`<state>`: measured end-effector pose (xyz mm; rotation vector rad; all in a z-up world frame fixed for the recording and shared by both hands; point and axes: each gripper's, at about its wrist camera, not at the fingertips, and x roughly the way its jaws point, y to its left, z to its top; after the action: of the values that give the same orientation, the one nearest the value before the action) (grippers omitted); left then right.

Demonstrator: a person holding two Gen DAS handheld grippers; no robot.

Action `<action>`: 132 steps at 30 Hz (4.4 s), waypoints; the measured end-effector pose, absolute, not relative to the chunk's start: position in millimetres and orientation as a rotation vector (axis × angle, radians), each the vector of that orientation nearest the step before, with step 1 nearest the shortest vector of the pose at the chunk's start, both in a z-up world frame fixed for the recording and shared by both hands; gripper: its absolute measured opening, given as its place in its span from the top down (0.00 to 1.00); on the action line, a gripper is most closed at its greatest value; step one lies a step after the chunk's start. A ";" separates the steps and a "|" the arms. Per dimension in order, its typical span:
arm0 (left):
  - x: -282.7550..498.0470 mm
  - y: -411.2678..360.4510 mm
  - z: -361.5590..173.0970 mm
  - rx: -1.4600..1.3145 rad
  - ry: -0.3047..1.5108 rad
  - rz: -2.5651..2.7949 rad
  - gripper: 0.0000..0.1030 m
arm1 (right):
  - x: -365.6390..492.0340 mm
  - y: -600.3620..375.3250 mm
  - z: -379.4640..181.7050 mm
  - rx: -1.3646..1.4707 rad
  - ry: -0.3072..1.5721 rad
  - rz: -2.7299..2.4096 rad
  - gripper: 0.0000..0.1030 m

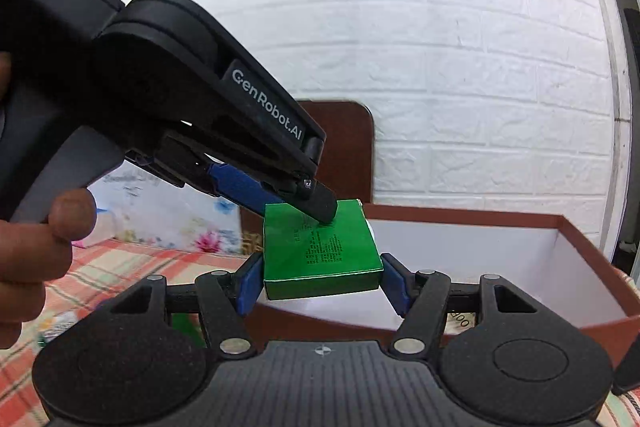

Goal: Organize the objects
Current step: 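Carry the green box into the brown box and release it, then reach the left gripper to the green snack packet and grasp it, then carry the snack packet into the brown box and release it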

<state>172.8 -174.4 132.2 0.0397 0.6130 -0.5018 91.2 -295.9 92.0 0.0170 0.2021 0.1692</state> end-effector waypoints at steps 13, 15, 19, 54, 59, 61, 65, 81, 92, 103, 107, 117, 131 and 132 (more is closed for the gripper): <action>148.9 -161.3 120.3 0.032 0.555 -0.471 0.48 | 82.7 -302.1 84.5 0.074 0.108 0.181 0.18; 126.1 -143.7 125.5 0.019 0.533 -0.468 0.45 | 67.4 -302.7 89.2 0.087 0.075 0.189 0.18; 80.9 -96.5 111.1 0.005 0.577 -0.415 0.45 | 33.4 -296.1 83.7 0.175 0.144 0.259 0.26; 22.3 16.9 -13.8 0.039 0.641 -0.015 0.19 | 139.7 -209.3 48.2 0.005 0.532 0.588 0.81; 22.7 17.4 -13.1 0.035 0.643 -0.018 0.19 | 74.4 -244.1 64.1 0.173 0.564 0.633 0.80; 23.3 17.3 -11.9 0.033 0.647 -0.020 0.19 | 54.9 -266.3 54.0 0.399 0.661 0.699 0.79; 25.2 15.6 -5.4 0.036 0.680 -0.035 0.20 | 15.4 -284.3 25.2 0.447 0.751 0.606 0.57; 0.1 -66.0 38.0 -0.066 0.942 -0.485 0.35 | -62.8 -260.9 46.9 0.022 0.639 0.456 0.11; 4.0 -94.7 24.5 -0.033 0.991 -0.541 0.54 | -57.5 -242.7 40.5 -0.056 0.645 0.459 0.34; 60.2 -132.6 117.9 -0.004 0.695 -0.562 0.57 | -11.8 -270.5 102.6 -0.067 0.313 0.315 0.35; 98.5 -161.3 142.1 0.028 0.600 -0.574 0.57 | 26.7 -290.6 122.0 -0.054 0.217 0.245 0.35; 178.7 -199.3 118.1 0.058 0.621 -0.528 0.56 | 114.0 -312.9 101.5 -0.013 0.256 0.179 0.35; 127.9 -184.4 122.5 0.137 0.559 -0.509 0.46 | 59.3 -306.6 98.4 0.084 0.188 0.141 0.30; 120.0 -179.9 125.4 0.136 0.551 -0.508 0.46 | 51.1 -305.0 98.4 0.098 0.191 0.141 0.30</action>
<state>120.0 -179.9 125.4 0.1363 0.5509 -0.5082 51.1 -305.0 98.4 0.0979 0.1906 0.1414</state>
